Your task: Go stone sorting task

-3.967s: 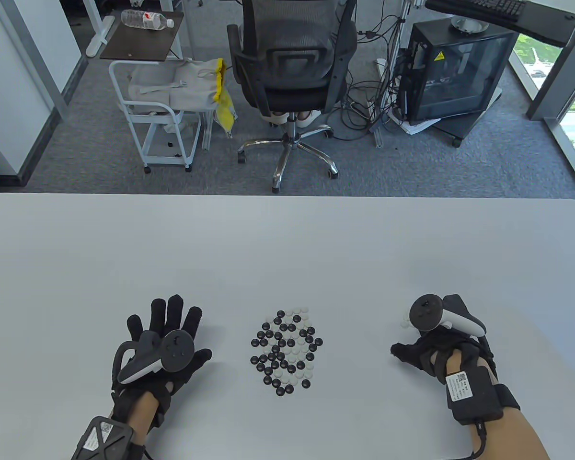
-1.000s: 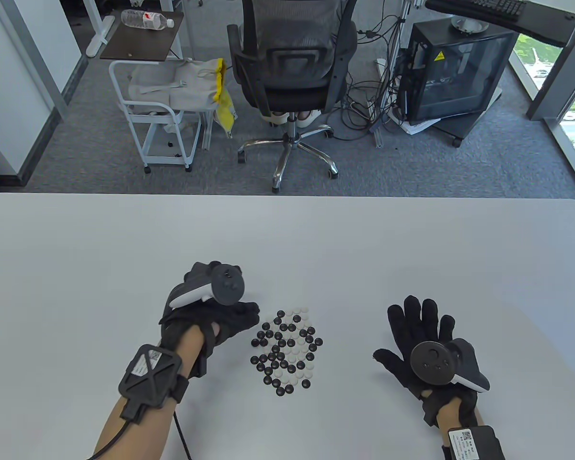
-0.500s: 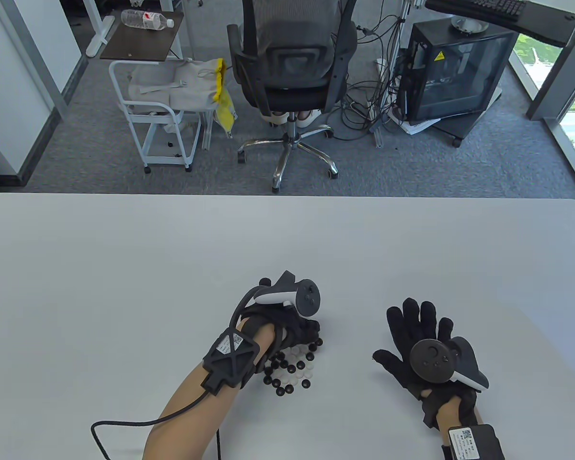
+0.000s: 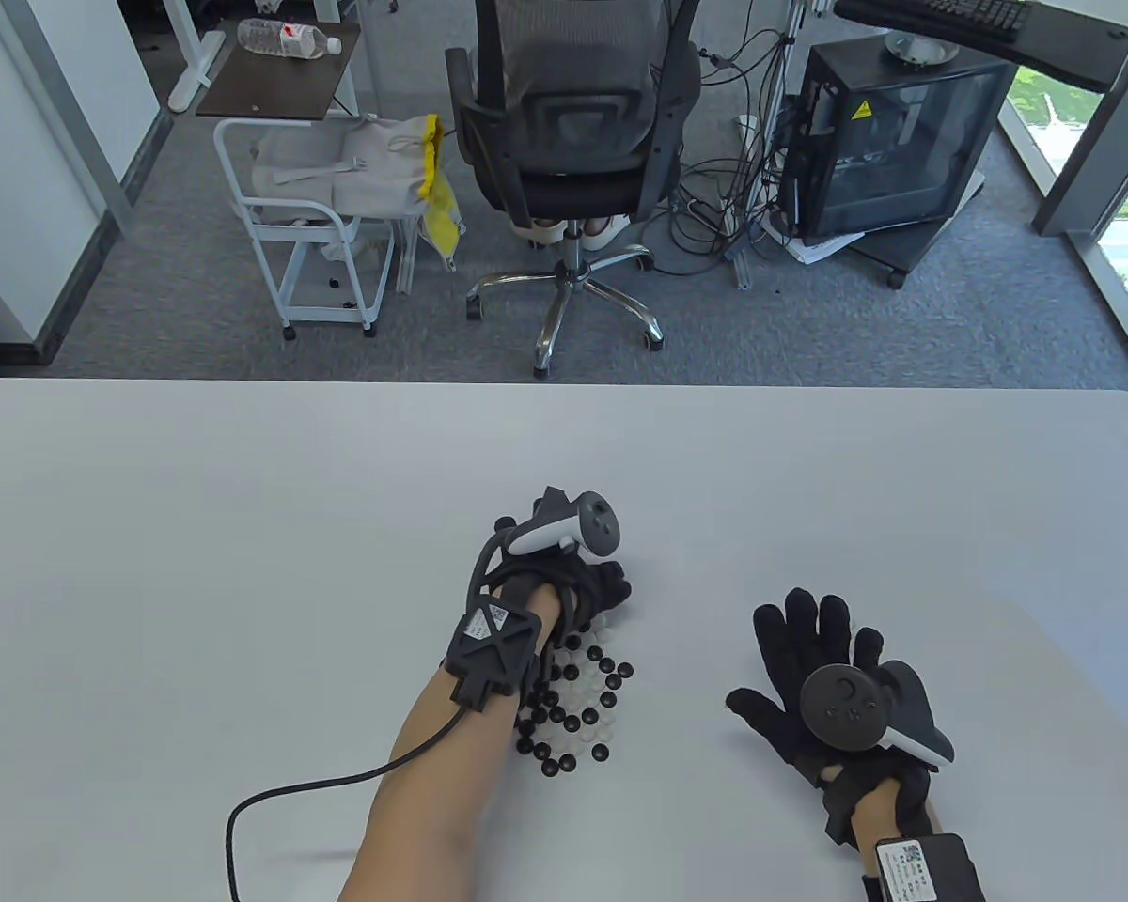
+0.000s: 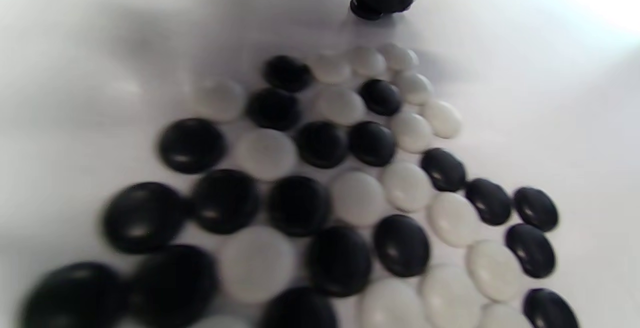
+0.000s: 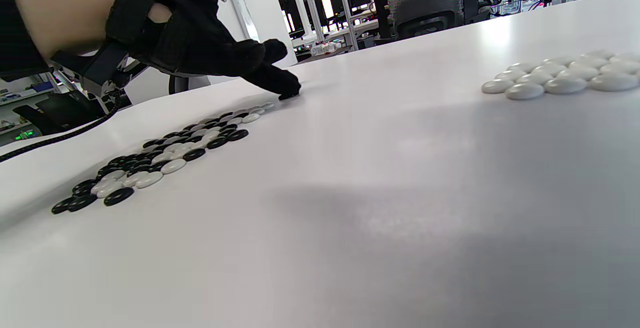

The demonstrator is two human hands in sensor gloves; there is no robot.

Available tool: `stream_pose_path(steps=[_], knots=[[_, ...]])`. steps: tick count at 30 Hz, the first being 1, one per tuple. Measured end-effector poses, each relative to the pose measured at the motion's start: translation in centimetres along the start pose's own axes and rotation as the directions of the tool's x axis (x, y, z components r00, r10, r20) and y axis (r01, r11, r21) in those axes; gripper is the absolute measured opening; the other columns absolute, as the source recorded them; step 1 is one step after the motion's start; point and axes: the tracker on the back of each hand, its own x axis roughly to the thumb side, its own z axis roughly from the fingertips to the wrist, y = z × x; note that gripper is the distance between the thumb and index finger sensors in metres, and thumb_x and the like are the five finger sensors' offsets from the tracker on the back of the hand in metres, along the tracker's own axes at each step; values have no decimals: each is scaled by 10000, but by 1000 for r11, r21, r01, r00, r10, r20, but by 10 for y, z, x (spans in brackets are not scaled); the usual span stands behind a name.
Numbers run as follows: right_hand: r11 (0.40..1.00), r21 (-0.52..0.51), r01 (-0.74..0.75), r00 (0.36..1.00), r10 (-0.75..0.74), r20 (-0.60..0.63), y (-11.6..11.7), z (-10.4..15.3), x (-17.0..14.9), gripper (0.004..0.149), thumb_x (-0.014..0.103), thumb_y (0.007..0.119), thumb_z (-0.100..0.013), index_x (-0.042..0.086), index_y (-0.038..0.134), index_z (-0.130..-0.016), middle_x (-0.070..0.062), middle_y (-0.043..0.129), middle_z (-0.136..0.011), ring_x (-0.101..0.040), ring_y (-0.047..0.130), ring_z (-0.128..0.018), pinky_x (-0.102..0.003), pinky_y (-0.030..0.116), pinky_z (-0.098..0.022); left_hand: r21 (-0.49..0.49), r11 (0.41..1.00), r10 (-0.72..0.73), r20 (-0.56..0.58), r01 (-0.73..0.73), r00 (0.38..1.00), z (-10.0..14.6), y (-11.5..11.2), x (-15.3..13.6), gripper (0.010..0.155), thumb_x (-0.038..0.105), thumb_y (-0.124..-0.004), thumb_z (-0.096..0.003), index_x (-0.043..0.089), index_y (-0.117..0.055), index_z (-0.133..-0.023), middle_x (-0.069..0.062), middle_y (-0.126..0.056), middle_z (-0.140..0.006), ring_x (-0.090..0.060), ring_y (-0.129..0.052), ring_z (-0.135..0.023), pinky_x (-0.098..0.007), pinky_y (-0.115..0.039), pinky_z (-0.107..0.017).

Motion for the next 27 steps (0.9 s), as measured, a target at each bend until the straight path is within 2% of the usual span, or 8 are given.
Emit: stream_pose_path(steps=[7,9,13,15,18,21,24,27], knots=[[999,43,-8,1000,9,-7,5,-3,-1,859,524,539,-608,-30,167,-1149,-441,22,-1099,-673,-28,-926,-883,71,-541,10,995,96,-212,-96,973,47,-1,-105,694,591,-455,-468,379,-532,-1125,-119,227,-1087,-460,280,-895,-783,92,-500],[999,43,-7,1000,8,-9,5,-3,-1,858,523,540,-608,-29,169,-1150,-441,21,-1099,-673,-28,-927,-883,70,-542,11,991,130,-270,-132,954,68,-7,-141,693,588,-462,-469,378,-537,-1125,-122,218,-1089,-462,271,-897,-783,88,-499],[999,45,-10,1000,10,-14,5,-3,-1,859,523,541,-608,-30,171,-1151,-437,23,-1101,-672,-29,-928,-883,70,-542,19,984,174,-368,-180,913,104,-22,-195,698,586,-470,-467,374,-557,-1127,-125,198,-1093,-467,258,-901,-784,80,-497],[999,44,-8,1000,9,-14,5,-3,-1,858,522,541,-609,-30,172,-1151,-439,23,-1100,-672,-27,-928,-884,71,-541,41,976,216,-369,-216,904,116,-31,-213,695,587,-472,-468,380,-547,-1127,-125,204,-1089,-467,260,-900,-785,81,-497],[999,43,-6,1000,7,-13,5,-3,-2,858,522,541,-609,-30,173,-1152,-440,23,-1101,-673,-26,-929,-885,71,-541,65,963,268,-370,-262,890,130,-42,-229,689,585,-474,-469,387,-537,-1126,-127,204,-1088,-468,261,-899,-785,81,-496],[999,36,0,1000,0,-7,5,-4,-1,859,522,544,-608,-33,178,-1152,-436,28,-1103,-673,-25,-930,-886,71,-539,74,958,286,-366,-278,886,137,-45,-232,706,582,-468,-469,364,-550,-1136,-128,220,-1085,-471,263,-898,-785,84,-491],[999,32,-1,1000,1,-5,5,-4,-1,859,522,543,-609,-32,174,-1152,-439,27,-1102,-674,-26,-930,-886,71,-540,77,963,267,-352,-257,897,137,-41,-224,709,577,-463,-470,363,-526,-1142,-131,230,-1078,-471,270,-895,-786,87,-489],[1000,24,-2,1000,2,-4,4,-3,-1,861,522,543,-609,-32,166,-1150,-439,24,-1102,-674,-26,-930,-886,72,-540,95,974,223,-294,-204,929,138,-27,-200,706,575,-463,-472,362,-521,-1143,-133,230,-1080,-473,270,-894,-786,85,-490]])
